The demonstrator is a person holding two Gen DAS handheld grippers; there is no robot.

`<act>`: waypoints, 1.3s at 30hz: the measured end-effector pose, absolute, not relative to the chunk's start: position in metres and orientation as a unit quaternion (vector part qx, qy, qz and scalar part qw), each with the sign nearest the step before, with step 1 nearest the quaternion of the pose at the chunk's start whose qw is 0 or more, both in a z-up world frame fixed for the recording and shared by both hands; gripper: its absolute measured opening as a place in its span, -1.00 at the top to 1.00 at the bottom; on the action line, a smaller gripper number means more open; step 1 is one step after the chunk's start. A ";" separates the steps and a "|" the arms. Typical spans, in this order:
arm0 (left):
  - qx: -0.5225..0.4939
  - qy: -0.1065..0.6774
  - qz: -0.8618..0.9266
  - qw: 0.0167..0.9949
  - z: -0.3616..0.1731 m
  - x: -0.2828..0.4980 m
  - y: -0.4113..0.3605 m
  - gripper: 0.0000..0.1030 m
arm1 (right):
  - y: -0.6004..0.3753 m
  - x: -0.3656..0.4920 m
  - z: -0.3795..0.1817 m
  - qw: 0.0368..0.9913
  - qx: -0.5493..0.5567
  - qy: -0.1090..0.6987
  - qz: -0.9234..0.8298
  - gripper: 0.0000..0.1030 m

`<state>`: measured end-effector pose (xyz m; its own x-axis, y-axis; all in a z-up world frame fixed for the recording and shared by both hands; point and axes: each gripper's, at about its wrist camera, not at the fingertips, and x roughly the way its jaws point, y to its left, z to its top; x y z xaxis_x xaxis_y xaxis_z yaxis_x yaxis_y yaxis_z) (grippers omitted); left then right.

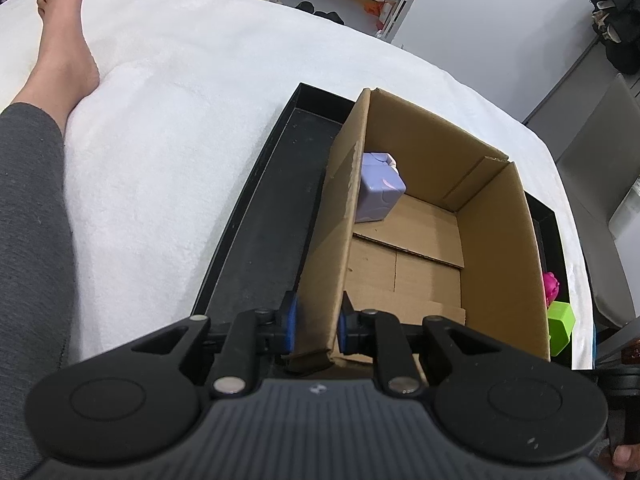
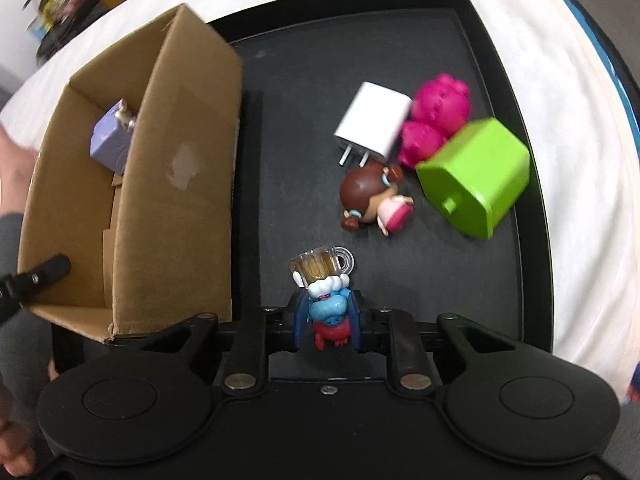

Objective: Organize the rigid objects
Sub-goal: 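Move the right tool to the blue-red figure and grasp it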

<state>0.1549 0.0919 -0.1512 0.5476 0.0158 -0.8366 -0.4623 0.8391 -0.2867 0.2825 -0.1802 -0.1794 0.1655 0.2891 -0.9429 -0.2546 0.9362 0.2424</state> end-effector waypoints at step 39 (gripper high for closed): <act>-0.254 0.453 0.136 0.843 -0.152 0.155 0.096 0.65 | -0.148 0.269 -0.193 0.771 -0.068 0.618 0.137 0.27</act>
<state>0.1554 0.0959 -0.1525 0.5516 -0.0002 -0.8341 -0.4599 0.8342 -0.3043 0.2689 -0.1485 -0.1927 0.1992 0.1280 -0.9716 -0.2949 0.9533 0.0651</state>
